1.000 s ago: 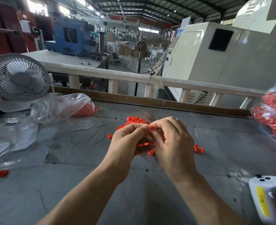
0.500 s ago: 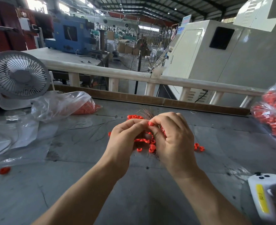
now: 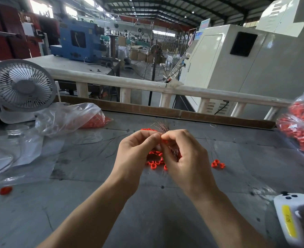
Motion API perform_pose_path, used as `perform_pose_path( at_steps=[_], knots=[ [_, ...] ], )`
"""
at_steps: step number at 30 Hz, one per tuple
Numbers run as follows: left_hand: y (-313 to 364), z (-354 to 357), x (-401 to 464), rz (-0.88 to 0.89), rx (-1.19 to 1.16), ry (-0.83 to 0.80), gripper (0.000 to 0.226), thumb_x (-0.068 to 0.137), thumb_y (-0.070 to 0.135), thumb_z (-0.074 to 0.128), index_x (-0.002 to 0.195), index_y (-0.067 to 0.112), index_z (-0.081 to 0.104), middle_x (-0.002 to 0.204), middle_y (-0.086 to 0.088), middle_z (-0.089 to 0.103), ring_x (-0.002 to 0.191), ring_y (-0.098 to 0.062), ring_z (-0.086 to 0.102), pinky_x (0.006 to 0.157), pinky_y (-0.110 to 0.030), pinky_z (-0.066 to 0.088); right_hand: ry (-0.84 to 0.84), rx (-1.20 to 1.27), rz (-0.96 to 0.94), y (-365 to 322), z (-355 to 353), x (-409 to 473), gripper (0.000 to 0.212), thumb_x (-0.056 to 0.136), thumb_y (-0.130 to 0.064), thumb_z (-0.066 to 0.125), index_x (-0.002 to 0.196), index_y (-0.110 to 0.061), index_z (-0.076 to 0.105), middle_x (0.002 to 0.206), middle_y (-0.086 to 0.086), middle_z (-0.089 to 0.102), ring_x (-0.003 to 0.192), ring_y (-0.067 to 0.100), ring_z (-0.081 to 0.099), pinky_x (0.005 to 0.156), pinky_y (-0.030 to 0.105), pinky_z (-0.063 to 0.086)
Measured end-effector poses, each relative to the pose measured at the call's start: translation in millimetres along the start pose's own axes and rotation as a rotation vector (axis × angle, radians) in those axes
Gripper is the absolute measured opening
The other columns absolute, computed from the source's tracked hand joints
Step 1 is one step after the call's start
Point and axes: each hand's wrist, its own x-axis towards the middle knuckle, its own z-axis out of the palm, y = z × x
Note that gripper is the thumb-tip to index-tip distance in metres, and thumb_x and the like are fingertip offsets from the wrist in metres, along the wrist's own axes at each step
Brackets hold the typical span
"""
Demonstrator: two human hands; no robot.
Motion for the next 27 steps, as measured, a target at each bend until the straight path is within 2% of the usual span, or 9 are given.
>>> perform_pose_path(
  at_steps=[4, 9, 13, 16, 19, 22, 24, 27],
  knots=[
    [-1, -1, 0, -0.034, 0.005, 0.027, 0.017, 0.093, 0.024, 0.071, 0.097, 0.008, 0.076, 0.088, -0.023, 0.068, 0.072, -0.032, 0.064, 0.061, -0.039, 0.054, -0.053, 0.009, 0.004, 0, 0, -1, 0.022, 0.095, -0.014, 0.073, 0.117, -0.015, 0.071, 0.107, -0.007, 0.070, 0.099, 0.009, 0.068, 0.085, 0.029, 0.057],
    [0, -4, 2, -0.024, 0.019, 0.082, 0.010, 0.091, 0.015, 0.072, 0.096, 0.007, 0.075, 0.079, -0.013, 0.072, 0.070, -0.023, 0.067, 0.062, -0.033, 0.058, -0.098, 0.019, -0.013, 3, 1, -3, 0.024, 0.092, -0.007, 0.074, 0.115, -0.013, 0.074, 0.112, -0.006, 0.072, 0.107, 0.008, 0.067, 0.094, 0.025, 0.053],
    [3, -2, 2, 0.043, 0.006, 0.135, 0.008, 0.086, 0.004, 0.076, 0.093, 0.006, 0.071, 0.077, -0.006, 0.073, 0.065, -0.015, 0.067, 0.057, -0.025, 0.056, -0.151, 0.027, 0.020, 5, 0, -5, 0.023, 0.089, -0.008, 0.078, 0.111, -0.016, 0.074, 0.108, -0.008, 0.071, 0.102, 0.006, 0.067, 0.090, 0.025, 0.054],
    [5, -1, 2, 0.097, 0.011, 0.148, 0.011, 0.085, 0.002, 0.077, 0.091, 0.007, 0.069, 0.078, -0.006, 0.074, 0.067, -0.015, 0.068, 0.059, -0.025, 0.057, -0.192, 0.053, 0.035, 5, -1, -4, 0.022, 0.088, -0.011, 0.079, 0.108, -0.016, 0.072, 0.105, -0.009, 0.068, 0.098, 0.006, 0.065, 0.086, 0.026, 0.055],
    [6, -1, 2, 0.113, 0.031, 0.168, 0.011, 0.086, 0.002, 0.076, 0.093, 0.007, 0.068, 0.083, -0.010, 0.074, 0.072, -0.018, 0.068, 0.063, -0.028, 0.057, -0.204, 0.031, 0.030, 4, -2, -3, 0.018, 0.089, -0.014, 0.079, 0.105, -0.016, 0.071, 0.104, -0.010, 0.063, 0.096, 0.006, 0.061, 0.084, 0.021, 0.050],
    [6, -2, 2, 0.098, 0.067, 0.153, 0.008, 0.094, 0.003, 0.068, 0.101, 0.006, 0.069, 0.096, -0.009, 0.078, 0.081, -0.018, 0.072, 0.075, -0.036, 0.060, -0.162, -0.052, 0.077, 8, -3, -2, 0.016, 0.089, -0.015, 0.078, 0.104, -0.018, 0.072, 0.104, -0.009, 0.064, 0.098, 0.010, 0.063, 0.085, 0.023, 0.050],
    [5, -3, 2, 0.092, 0.127, 0.124, 0.012, 0.097, 0.005, 0.065, 0.106, 0.009, 0.070, 0.100, -0.005, 0.079, 0.086, -0.016, 0.074, 0.078, -0.034, 0.061, -0.088, -0.133, 0.140, 14, -5, -1, 0.017, 0.087, -0.013, 0.079, 0.102, -0.019, 0.073, 0.101, -0.008, 0.065, 0.093, 0.012, 0.064, 0.082, 0.026, 0.051],
    [3, -4, 1, 0.088, 0.252, 0.126, 0.015, 0.098, 0.007, 0.064, 0.104, 0.017, 0.073, 0.097, -0.003, 0.079, 0.088, -0.015, 0.074, 0.072, -0.026, 0.060, 0.045, -0.268, 0.295, 32, -15, 1, 0.015, 0.086, -0.016, 0.079, 0.099, -0.020, 0.072, 0.097, -0.006, 0.068, 0.088, 0.018, 0.067, 0.078, 0.033, 0.054]
  ],
)
